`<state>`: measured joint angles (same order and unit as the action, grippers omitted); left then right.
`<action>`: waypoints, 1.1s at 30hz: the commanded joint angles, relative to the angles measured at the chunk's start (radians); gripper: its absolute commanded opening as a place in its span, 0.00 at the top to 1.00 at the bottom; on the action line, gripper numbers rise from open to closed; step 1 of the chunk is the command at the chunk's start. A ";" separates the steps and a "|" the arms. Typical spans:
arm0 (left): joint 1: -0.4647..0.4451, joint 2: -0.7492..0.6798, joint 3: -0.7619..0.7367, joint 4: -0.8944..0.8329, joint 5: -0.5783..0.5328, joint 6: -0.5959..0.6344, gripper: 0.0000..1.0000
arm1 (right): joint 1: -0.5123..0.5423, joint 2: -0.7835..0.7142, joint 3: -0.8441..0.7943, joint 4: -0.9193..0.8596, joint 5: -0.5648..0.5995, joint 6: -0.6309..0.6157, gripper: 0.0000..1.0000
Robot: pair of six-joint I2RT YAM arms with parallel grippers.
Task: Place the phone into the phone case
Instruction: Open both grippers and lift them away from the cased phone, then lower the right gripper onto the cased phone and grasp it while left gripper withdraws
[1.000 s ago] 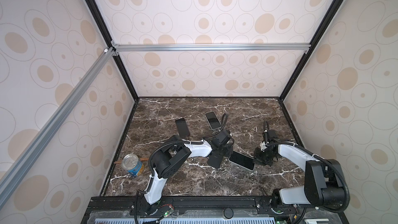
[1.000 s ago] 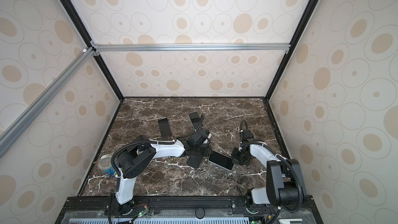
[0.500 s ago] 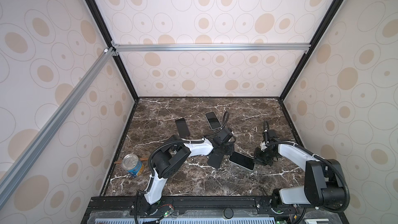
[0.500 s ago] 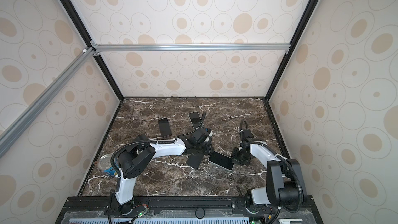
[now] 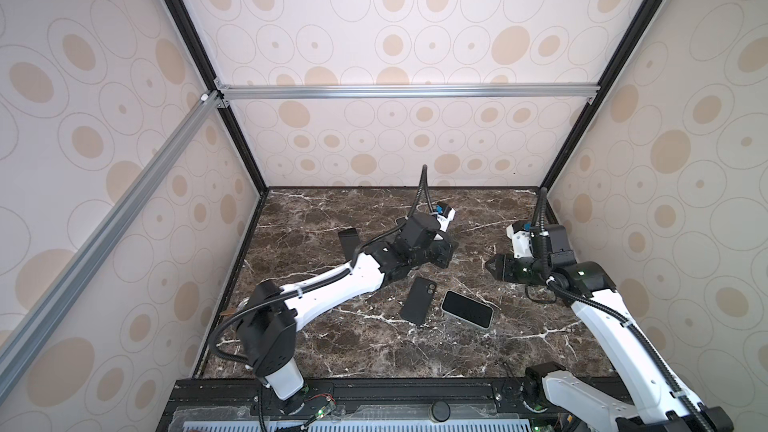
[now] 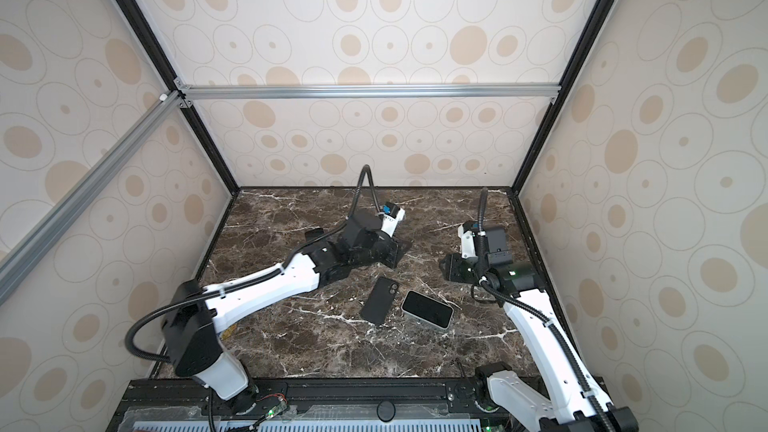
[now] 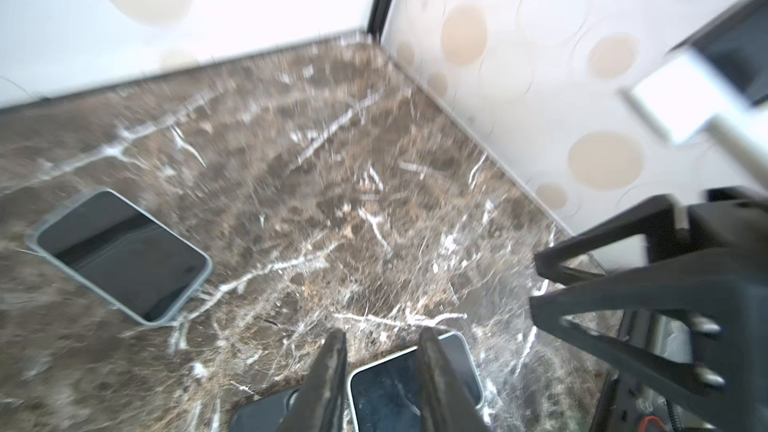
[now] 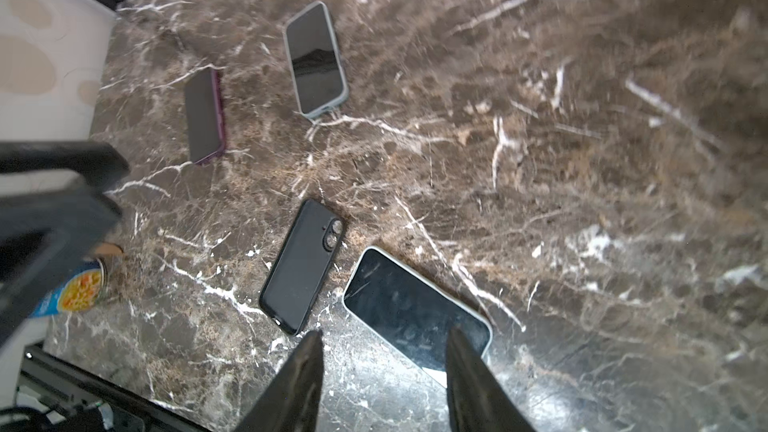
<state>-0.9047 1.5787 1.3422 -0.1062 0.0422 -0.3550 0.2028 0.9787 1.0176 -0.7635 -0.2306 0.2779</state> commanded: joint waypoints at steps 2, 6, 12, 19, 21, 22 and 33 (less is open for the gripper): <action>0.014 -0.148 -0.099 -0.036 -0.138 0.222 0.46 | 0.035 -0.042 0.056 0.020 -0.096 -0.243 0.37; 0.017 -0.313 -0.243 0.001 -0.237 0.333 0.31 | 0.070 -0.089 0.058 0.034 -0.186 -0.439 0.14; 0.018 -0.486 -0.377 0.009 -0.219 0.507 0.20 | 0.132 -0.134 0.026 0.045 -0.208 -0.634 0.00; 0.017 -0.647 -0.531 0.042 -0.153 0.661 0.08 | 0.149 -0.077 0.026 -0.105 -0.209 -0.887 0.00; 0.016 -0.679 -0.565 0.051 -0.123 0.680 0.05 | 0.152 -0.065 0.011 -0.133 -0.193 -0.948 0.00; 0.016 -0.694 -0.584 0.064 -0.109 0.681 0.04 | 0.153 -0.059 -0.002 -0.143 -0.183 -0.982 0.00; 0.016 -0.702 -0.683 0.064 0.039 0.779 0.01 | 0.174 0.063 -0.188 -0.057 0.001 -1.048 0.00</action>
<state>-0.8921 0.8749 0.6670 -0.0601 0.0429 0.3489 0.3626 1.0157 0.8642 -0.8516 -0.3000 -0.7387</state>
